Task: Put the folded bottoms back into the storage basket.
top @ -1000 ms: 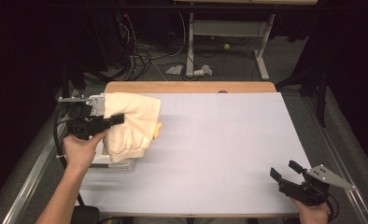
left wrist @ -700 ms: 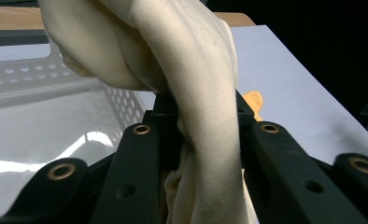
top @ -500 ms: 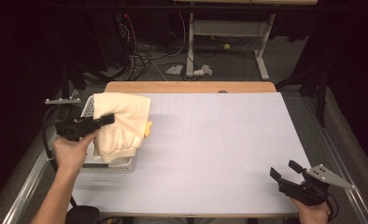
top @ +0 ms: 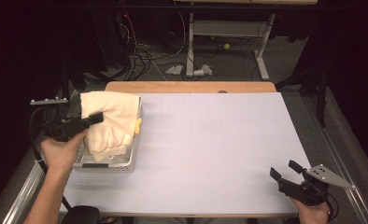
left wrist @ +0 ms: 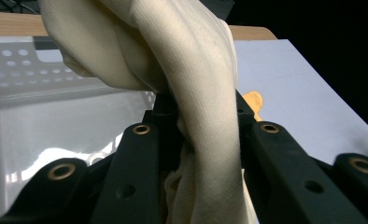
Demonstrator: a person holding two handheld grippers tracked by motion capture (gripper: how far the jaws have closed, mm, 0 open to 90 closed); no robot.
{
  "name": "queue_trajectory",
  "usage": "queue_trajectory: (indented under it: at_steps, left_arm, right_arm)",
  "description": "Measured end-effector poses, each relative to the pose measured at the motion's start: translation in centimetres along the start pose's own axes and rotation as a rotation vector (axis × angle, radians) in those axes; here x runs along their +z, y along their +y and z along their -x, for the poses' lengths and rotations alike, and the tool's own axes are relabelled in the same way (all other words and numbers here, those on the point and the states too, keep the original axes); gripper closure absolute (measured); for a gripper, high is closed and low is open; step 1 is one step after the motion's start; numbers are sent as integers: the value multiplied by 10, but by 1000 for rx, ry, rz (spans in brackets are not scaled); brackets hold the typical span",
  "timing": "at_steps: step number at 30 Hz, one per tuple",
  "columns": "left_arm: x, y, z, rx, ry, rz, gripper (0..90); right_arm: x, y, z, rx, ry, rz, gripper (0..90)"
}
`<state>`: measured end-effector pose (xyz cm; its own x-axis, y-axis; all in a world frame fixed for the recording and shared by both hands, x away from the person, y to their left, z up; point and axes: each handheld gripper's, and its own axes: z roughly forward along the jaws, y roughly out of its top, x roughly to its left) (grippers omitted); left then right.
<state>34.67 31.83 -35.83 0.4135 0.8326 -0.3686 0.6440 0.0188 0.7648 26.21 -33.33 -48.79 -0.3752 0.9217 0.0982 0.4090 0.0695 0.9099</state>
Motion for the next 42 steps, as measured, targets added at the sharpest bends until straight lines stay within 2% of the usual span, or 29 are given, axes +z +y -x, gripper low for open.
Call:
queue_trajectory:
  at_steps: [7, 20, 42]
  left_arm:
    - [-1, -2, -8, -9, 38, -3, 708]
    - [20, 1, -19, -25, 88, -37, 707]
    - [49, -3, -40, -88, 122, -95, 707]
  right_arm:
    - [0, 0, 0, 2, -1, -2, 216]
    - [0, 0, 0, 3, -3, 1, 215]
    - [0, 0, 0, 3, -4, 1, 216]
